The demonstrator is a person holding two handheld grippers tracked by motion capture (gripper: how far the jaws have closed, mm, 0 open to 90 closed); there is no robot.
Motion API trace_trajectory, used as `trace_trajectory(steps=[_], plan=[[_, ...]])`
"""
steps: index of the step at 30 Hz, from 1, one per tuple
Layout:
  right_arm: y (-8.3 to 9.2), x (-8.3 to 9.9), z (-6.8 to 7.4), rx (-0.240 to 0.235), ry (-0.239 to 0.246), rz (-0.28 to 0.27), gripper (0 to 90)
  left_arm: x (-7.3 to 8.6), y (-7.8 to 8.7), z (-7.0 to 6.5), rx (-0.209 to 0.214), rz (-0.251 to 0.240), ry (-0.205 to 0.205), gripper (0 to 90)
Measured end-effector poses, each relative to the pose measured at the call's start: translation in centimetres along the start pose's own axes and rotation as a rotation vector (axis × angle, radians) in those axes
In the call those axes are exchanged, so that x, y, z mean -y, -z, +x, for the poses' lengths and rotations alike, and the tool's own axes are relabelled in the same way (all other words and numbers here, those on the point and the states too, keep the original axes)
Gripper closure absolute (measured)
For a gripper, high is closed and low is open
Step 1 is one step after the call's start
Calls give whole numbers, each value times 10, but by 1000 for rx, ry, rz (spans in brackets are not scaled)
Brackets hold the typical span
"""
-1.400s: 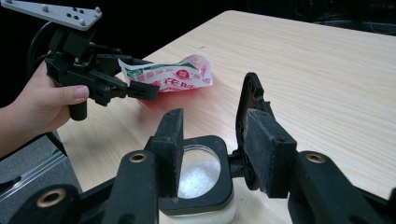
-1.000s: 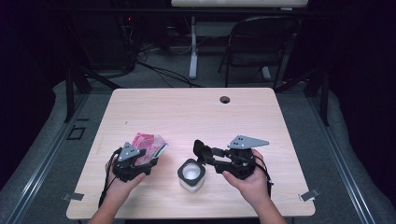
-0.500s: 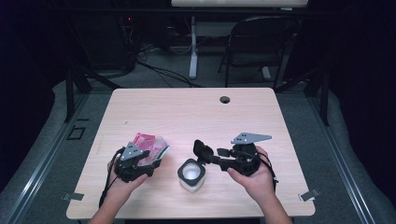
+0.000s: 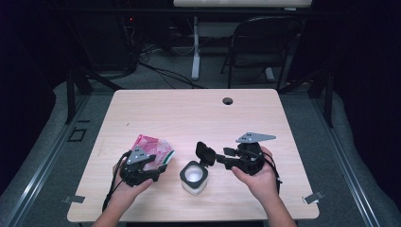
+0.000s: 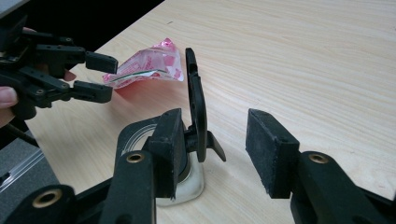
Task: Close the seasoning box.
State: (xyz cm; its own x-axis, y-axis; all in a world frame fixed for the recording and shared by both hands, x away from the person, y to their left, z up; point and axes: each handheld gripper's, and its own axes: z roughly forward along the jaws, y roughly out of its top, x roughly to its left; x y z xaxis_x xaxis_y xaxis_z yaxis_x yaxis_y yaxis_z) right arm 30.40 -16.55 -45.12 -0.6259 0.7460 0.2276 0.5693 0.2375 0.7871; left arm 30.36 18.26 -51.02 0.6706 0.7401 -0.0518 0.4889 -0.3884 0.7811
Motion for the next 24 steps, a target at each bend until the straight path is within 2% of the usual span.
trace_trajectory(steps=[9,20,22,24], plan=[[-12,1,3,-1,25,-4,595,-1,-4,-7,23,18,-29,419],[-18,2,11,13,85,4,801,-1,-5,-12,35,17,-40,426],[-18,2,12,34,96,4,844,-2,-5,-13,37,17,-42,426],[-17,2,12,33,95,2,854,-2,-5,-14,38,12,-43,426]])
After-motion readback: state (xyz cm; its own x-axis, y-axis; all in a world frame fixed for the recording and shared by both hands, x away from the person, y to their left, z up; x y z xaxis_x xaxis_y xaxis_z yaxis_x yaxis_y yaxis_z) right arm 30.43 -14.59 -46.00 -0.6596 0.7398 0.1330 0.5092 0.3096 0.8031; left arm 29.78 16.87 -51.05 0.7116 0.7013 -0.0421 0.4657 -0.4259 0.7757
